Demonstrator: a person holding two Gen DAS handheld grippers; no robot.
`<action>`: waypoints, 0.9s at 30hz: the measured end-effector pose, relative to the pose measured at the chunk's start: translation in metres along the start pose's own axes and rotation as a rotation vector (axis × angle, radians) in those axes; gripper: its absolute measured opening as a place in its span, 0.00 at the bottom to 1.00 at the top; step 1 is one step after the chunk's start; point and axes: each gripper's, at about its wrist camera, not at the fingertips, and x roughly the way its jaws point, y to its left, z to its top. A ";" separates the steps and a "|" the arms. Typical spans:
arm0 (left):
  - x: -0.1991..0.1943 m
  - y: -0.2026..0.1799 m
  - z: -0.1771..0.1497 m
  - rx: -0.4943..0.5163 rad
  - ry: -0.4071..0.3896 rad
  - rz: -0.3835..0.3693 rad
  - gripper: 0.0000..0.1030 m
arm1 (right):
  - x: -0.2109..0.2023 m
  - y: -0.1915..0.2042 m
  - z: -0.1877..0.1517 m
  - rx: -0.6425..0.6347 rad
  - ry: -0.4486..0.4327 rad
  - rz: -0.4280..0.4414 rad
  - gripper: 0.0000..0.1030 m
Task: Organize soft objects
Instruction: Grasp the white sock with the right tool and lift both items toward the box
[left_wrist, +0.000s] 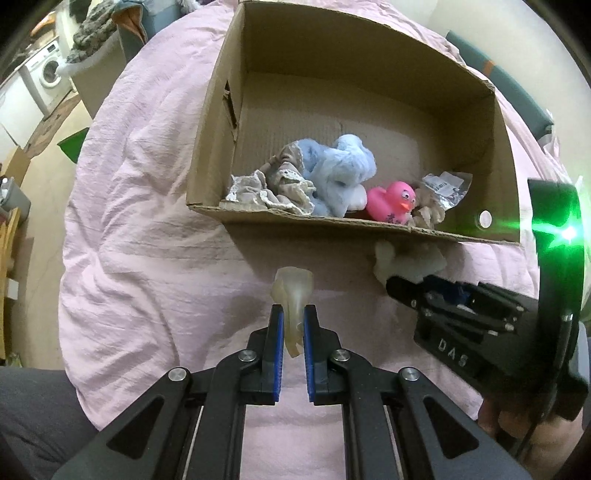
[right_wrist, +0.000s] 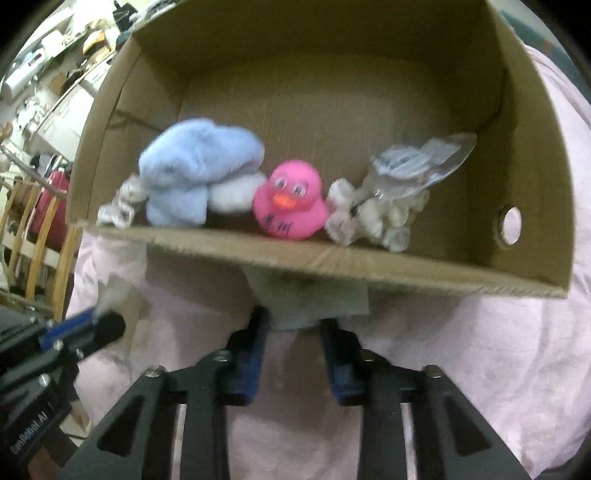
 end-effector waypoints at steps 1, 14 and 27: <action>0.000 0.000 0.000 0.000 0.001 -0.001 0.09 | -0.001 0.000 -0.001 -0.004 -0.004 -0.004 0.24; -0.015 0.010 -0.003 -0.024 -0.036 0.013 0.09 | -0.029 0.009 -0.023 -0.018 -0.002 0.040 0.21; -0.065 0.027 -0.010 -0.073 -0.145 0.015 0.09 | -0.097 0.008 -0.034 -0.007 -0.116 0.126 0.21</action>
